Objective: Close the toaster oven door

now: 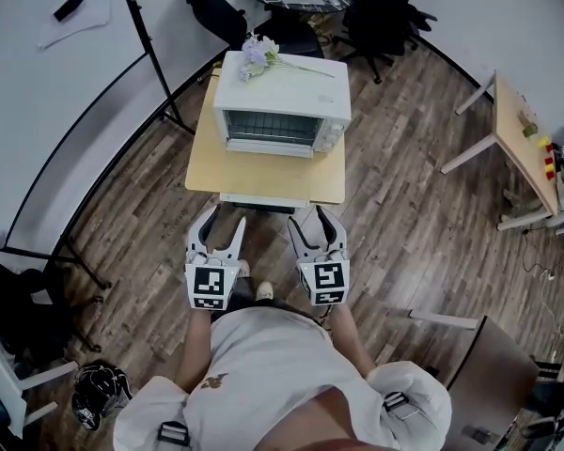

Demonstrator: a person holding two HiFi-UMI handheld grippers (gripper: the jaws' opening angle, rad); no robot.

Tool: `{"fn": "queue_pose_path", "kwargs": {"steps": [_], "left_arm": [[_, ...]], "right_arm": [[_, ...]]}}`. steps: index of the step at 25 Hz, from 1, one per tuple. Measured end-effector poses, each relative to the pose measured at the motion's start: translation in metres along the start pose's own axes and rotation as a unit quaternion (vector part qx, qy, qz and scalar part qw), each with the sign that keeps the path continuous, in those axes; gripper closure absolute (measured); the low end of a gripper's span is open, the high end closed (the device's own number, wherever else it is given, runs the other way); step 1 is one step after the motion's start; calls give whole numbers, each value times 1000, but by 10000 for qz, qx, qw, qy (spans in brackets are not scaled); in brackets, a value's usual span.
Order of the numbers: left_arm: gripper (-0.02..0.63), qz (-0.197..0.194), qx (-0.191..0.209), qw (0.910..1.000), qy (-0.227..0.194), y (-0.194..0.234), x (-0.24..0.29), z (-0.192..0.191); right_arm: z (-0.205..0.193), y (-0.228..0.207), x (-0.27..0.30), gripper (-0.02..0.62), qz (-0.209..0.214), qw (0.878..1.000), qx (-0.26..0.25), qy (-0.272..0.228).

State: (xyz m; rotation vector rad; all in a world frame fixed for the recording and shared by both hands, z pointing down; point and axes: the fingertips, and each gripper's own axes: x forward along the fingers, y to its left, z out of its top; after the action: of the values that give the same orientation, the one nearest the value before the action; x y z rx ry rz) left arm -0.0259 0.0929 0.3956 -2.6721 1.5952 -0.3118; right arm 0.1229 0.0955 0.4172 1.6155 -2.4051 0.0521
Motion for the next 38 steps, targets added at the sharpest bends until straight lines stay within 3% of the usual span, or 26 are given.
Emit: {"fn": "queue_pose_path", "kwargs": {"steps": [13,25,38], "left_arm": [[405,-54,-74,9999,53,16,41,-7],[402,-392,-179,9990,142,42,93,-18],[396,-786,-391,9946,560,74,148,-66]], "right_arm": [[-2,-16,38,336,7,10000,-21,96],[-7,-33,87,336,-204,9993,53,318],[-53,-47,139,336,-455,9934,206,1033]]}}
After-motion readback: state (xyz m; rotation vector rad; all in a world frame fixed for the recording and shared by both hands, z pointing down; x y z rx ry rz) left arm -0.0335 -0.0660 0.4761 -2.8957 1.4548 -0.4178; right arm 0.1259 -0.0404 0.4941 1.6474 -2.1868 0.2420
